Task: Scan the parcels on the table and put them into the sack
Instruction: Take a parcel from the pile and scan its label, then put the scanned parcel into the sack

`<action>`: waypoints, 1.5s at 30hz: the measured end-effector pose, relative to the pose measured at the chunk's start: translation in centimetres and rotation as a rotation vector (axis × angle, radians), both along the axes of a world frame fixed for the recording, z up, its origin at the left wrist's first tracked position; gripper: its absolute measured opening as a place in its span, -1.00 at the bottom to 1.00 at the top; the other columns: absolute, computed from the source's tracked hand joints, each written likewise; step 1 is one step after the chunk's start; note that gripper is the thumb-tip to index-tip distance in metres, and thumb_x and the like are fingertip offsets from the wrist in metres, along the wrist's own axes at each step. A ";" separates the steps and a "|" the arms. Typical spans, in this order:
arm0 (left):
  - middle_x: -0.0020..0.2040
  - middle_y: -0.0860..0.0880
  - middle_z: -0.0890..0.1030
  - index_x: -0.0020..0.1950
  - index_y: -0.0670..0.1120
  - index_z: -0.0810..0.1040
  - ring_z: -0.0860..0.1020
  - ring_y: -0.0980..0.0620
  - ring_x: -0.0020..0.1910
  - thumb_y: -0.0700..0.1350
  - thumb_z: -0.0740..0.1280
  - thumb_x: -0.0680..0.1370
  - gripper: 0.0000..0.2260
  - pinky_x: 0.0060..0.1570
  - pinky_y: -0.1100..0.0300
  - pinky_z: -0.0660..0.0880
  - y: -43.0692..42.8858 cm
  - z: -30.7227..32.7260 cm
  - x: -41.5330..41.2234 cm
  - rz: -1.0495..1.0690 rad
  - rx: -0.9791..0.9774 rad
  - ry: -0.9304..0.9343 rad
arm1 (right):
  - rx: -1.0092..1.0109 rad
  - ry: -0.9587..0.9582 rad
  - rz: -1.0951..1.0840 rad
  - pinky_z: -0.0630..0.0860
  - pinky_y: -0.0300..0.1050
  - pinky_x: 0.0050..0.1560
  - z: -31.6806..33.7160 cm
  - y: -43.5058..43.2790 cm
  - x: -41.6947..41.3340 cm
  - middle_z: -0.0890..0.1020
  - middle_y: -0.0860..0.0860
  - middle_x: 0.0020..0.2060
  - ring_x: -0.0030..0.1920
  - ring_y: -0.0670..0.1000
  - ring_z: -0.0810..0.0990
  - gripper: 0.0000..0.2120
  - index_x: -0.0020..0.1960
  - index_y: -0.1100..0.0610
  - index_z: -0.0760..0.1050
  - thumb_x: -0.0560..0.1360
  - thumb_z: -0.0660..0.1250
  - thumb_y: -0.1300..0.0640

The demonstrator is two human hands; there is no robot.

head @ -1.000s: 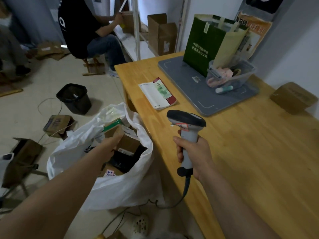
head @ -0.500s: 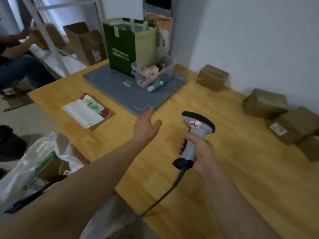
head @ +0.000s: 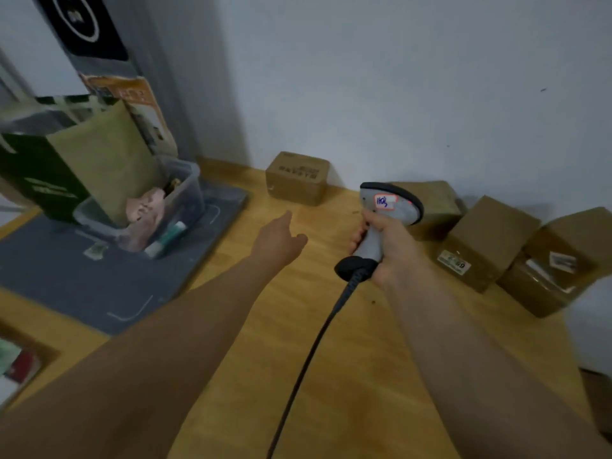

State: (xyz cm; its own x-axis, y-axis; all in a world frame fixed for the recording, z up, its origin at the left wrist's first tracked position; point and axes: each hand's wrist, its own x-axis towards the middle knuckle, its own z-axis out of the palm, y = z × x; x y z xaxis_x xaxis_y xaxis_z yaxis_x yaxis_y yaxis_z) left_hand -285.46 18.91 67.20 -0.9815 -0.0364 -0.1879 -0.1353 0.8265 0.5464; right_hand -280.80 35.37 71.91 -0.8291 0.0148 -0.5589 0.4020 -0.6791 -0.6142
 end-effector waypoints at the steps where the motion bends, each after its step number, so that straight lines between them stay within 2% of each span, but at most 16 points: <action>1: 0.54 -0.09 0.22 0.58 -0.09 0.09 0.24 -0.10 0.47 0.01 0.24 0.61 -0.41 0.34 0.08 0.28 0.3 -0.3 -1.8 -0.023 -0.024 0.007 | 0.027 -0.009 0.011 0.43 -0.24 -0.53 -0.6 -0.1 -1.1 0.47 0.01 -0.53 -0.54 -0.05 0.45 -0.77 -0.26 0.20 0.43 0.56 0.31 0.19; 4: 0.48 -0.15 0.30 0.55 -0.16 0.15 0.31 -0.13 0.42 -0.03 0.26 0.60 -0.43 0.31 0.09 0.30 1.2 -1.6 -7.9 -0.103 -0.094 0.026 | 0.084 -0.065 0.021 0.42 -0.20 -0.53 -2.7 -0.8 -3.9 0.46 0.03 -0.53 -0.51 -0.03 0.43 -0.75 -0.30 0.21 0.44 0.53 0.35 0.19; 7: 0.27 -0.15 0.50 0.36 -0.15 0.41 0.46 -0.15 0.26 0.01 0.27 0.55 -0.57 0.18 0.04 0.43 1.7 -3.4 -14.0 -0.150 -0.141 0.076 | 0.119 -0.103 0.019 0.43 -0.20 -0.54 -5.1 -1.7 -6.4 0.47 0.04 -0.53 -0.55 -0.03 0.44 -0.78 -0.28 0.22 0.47 0.50 0.39 0.19; 8: 0.23 -0.15 0.52 0.32 -0.14 0.43 0.48 -0.15 0.24 0.04 0.27 0.53 -0.58 0.18 0.02 0.45 1.8 -4.2 -15.7 -0.157 -0.152 0.096 | 0.137 -0.106 0.022 0.43 -0.20 -0.54 -5.9 -1.9 -7.1 0.48 0.05 -0.52 -0.56 -0.02 0.45 -0.80 -0.25 0.23 0.48 0.50 0.40 0.18; 10: 0.37 -0.20 0.41 0.44 -0.17 0.31 0.37 -0.17 0.35 0.08 0.28 0.54 -0.45 0.32 -0.03 0.35 2.0 -5.5 -18.4 -0.168 -0.189 0.112 | 0.180 -0.078 0.034 0.44 -0.20 -0.52 -7.5 -2.1 -8.1 0.50 0.06 -0.49 -0.56 -0.01 0.48 -0.85 -0.18 0.24 0.50 0.49 0.41 0.18; 12: 0.51 -0.21 0.21 0.54 -0.20 0.10 0.17 -0.18 0.49 0.17 0.27 0.54 -0.27 0.46 -0.07 0.15 2.2 -6.6 -20.7 -0.167 -0.258 0.128 | 0.213 -0.052 0.033 0.44 -0.17 -0.49 -8.9 -2.3 -8.7 0.51 0.09 -0.46 -0.54 0.01 0.48 -0.87 -0.11 0.26 0.50 0.48 0.41 0.20; 15: 0.58 -0.18 0.02 0.58 -0.20 -0.07 -0.01 -0.13 0.55 0.32 0.20 0.52 -0.12 0.50 -0.06 -0.07 2.5 -8.2 -23.0 -0.174 -0.398 0.153 | 0.230 -0.041 0.040 0.44 -0.16 -0.48 -10.3 -2.5 -9.2 0.50 0.10 -0.47 -0.54 0.02 0.48 -0.87 -0.12 0.27 0.49 0.48 0.41 0.23; 18: 0.58 -0.18 0.00 0.57 -0.22 -0.10 -0.01 -0.12 0.56 0.31 0.14 0.55 -0.16 0.51 -0.01 -0.07 2.7 -9.2 -23.9 -0.197 -0.485 0.162 | 0.236 -0.055 0.048 0.44 -0.16 -0.49 -11.0 -2.5 -9.4 0.50 0.09 -0.49 -0.54 0.01 0.47 -0.88 -0.12 0.27 0.48 0.48 0.40 0.24; 23: 0.53 -0.26 0.15 0.54 -0.30 0.04 0.15 -0.18 0.51 0.10 0.13 0.63 -0.35 0.47 0.02 0.09 2.9 -9.2 -22.8 -0.243 -0.579 0.205 | 0.265 -0.079 0.014 0.43 -0.17 -0.51 -10.7 -1.5 -8.4 0.50 0.09 -0.49 -0.54 0.01 0.46 -0.89 -0.15 0.25 0.49 0.48 0.40 0.24; 30: 0.56 -0.20 0.07 0.56 -0.24 0.01 0.08 -0.12 0.54 0.07 0.12 0.63 -0.38 0.49 0.06 0.07 3.0 -7.4 -13.4 -0.376 -0.569 0.100 | 0.318 -0.095 -0.015 0.45 -0.15 -0.48 -7.7 1.2 -3.2 0.52 0.10 -0.47 -0.51 0.01 0.48 -0.88 -0.18 0.25 0.51 0.45 0.42 0.24; 38: 0.59 -0.11 -0.08 0.58 -0.16 -0.09 -0.07 -0.04 0.57 0.11 0.10 0.65 -0.36 0.49 0.14 -0.11 3.9 -6.0 5.7 -0.517 -0.526 -0.012 | 0.331 -0.188 0.069 0.45 -0.19 -0.50 -6.7 3.6 8.8 0.52 0.09 -0.48 -0.56 0.00 0.49 -0.88 -0.17 0.28 0.50 0.47 0.40 0.25; 45: 0.59 -0.05 -0.12 0.58 -0.10 -0.10 -0.12 0.01 0.57 0.16 0.10 0.63 -0.35 0.50 0.16 -0.12 3.8 -6.8 21.8 -0.606 -0.501 -0.019 | 0.324 -0.256 0.088 0.48 -0.16 -0.47 -8.4 6.1 19.6 0.54 0.10 -0.47 -0.51 0.02 0.52 -0.87 -0.20 0.28 0.50 0.48 0.40 0.26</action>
State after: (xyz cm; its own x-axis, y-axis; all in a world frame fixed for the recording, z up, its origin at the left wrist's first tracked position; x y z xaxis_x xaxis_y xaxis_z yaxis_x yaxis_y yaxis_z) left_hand -263.63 22.69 60.42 -0.8538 0.4196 -0.3080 0.4124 0.9064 0.0915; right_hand -261.15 41.42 63.51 -0.6698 0.1592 -0.7253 0.6171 -0.4240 -0.6629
